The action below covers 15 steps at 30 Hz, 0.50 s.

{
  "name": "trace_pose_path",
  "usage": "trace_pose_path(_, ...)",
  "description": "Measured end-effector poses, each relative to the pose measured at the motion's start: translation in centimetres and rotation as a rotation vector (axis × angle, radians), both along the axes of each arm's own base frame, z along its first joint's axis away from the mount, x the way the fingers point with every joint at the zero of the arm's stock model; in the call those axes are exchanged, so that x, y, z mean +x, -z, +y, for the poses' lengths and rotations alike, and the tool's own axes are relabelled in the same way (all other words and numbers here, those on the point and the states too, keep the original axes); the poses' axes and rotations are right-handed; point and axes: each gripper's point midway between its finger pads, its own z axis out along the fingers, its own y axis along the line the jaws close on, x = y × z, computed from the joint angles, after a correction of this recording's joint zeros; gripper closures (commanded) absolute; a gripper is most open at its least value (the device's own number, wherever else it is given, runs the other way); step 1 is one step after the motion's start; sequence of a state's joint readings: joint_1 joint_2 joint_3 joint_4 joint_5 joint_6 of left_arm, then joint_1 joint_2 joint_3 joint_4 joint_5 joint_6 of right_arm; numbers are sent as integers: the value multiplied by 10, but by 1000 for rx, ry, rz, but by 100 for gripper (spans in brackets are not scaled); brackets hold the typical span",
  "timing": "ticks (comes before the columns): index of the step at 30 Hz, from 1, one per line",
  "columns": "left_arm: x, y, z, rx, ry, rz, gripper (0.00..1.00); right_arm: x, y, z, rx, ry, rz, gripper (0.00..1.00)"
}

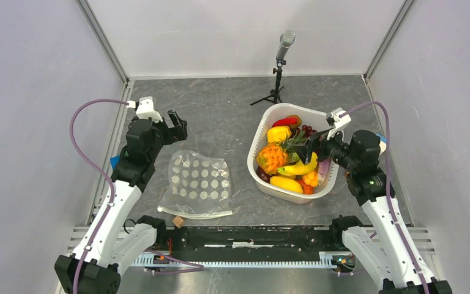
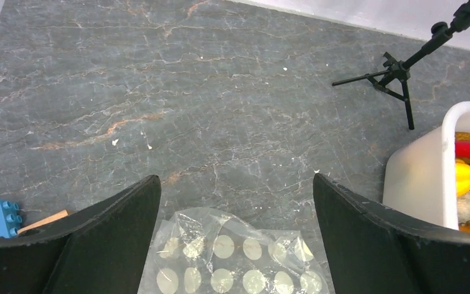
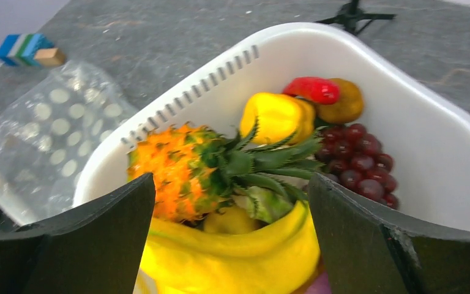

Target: Place the food in the zip-top bag and seal the zipper

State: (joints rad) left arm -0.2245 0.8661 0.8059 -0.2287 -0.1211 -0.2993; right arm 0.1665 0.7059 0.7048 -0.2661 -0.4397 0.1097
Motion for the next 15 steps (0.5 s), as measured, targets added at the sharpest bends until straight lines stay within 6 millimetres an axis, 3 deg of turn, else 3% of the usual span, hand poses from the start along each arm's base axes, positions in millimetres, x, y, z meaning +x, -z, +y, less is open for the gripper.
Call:
trace_pose_path(7, -11, 5, -6, -82, -1, 44, 0, -19, 16, 34, 0, -119, 80, 2)
trace_pose_path(10, -18, 6, -28, -124, 125, 63, 0, -13, 38, 19, -33, -8, 144, 2)
trace_pose_path(15, -35, 11, -76, -209, 410, 95, 0, -11, 97, -22, -141, 232, 290, 2)
